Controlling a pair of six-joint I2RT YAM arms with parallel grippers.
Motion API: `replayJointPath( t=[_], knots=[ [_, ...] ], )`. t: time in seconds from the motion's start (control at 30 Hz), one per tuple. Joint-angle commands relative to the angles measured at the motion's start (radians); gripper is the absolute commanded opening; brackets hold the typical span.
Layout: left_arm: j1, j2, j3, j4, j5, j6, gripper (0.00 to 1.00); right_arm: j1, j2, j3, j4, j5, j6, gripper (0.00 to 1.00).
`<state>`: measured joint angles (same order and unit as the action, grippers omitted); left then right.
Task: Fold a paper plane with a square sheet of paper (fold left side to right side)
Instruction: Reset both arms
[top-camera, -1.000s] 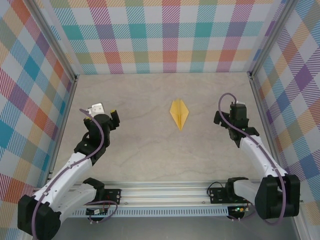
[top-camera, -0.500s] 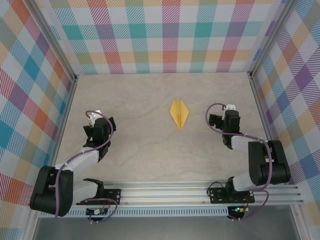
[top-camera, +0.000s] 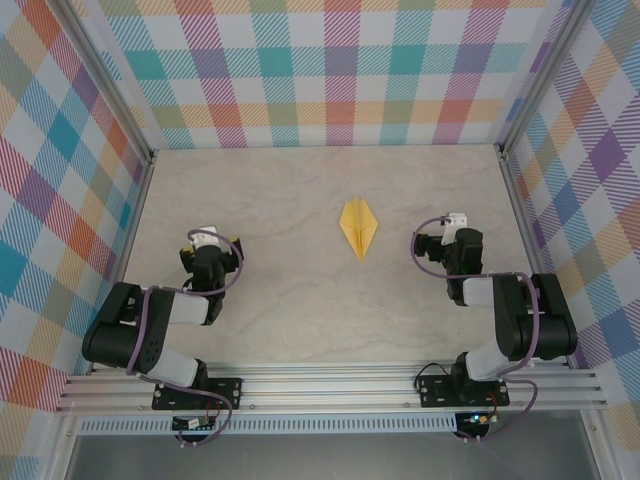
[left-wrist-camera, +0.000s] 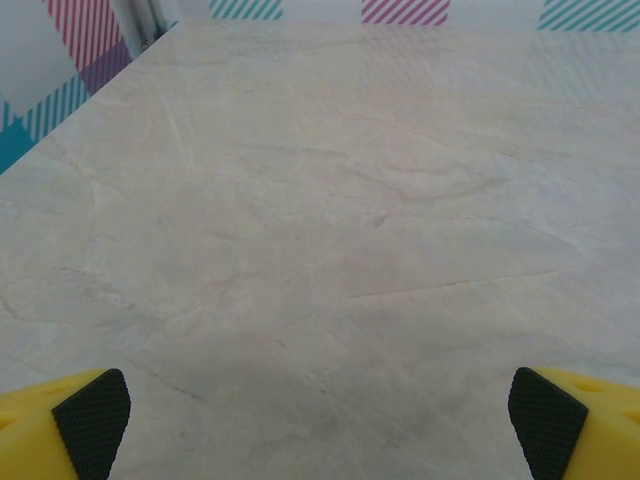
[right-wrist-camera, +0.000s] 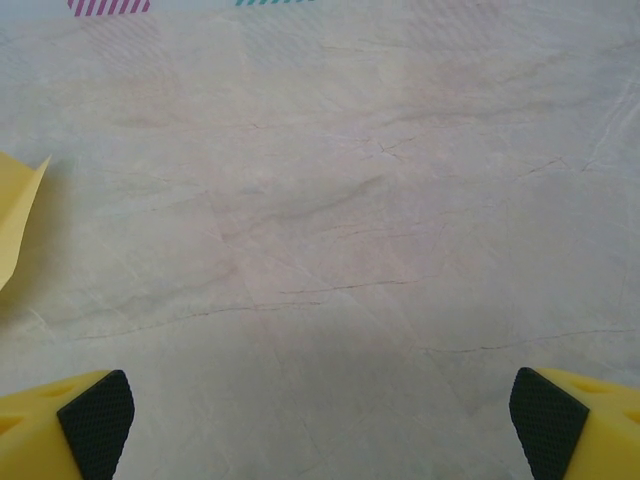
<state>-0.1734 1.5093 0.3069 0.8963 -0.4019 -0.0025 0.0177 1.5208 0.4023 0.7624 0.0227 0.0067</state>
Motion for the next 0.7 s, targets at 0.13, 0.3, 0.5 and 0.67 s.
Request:
replayJointPath(
  t=[0.13, 0.3, 0.5, 0.67],
  knots=[
    [0.086, 0.058, 0.083, -0.025, 0.149, -0.010, 1.00, -0.012, 0.006, 0.012, 0.041, -0.044, 0.000, 1.00],
    [0.086, 0.054, 0.086, -0.039, 0.150, -0.010, 1.00, -0.012, 0.005, 0.013, 0.038, -0.044, 0.000, 1.00],
    [0.086, 0.054, 0.086, -0.037, 0.150, -0.011, 1.00, -0.012, 0.005, 0.015, 0.038, -0.046, 0.000, 1.00],
    [0.085, 0.054, 0.087, -0.037, 0.149, -0.010, 1.00, -0.012, 0.004, 0.015, 0.037, -0.046, 0.001, 1.00]
  ],
)
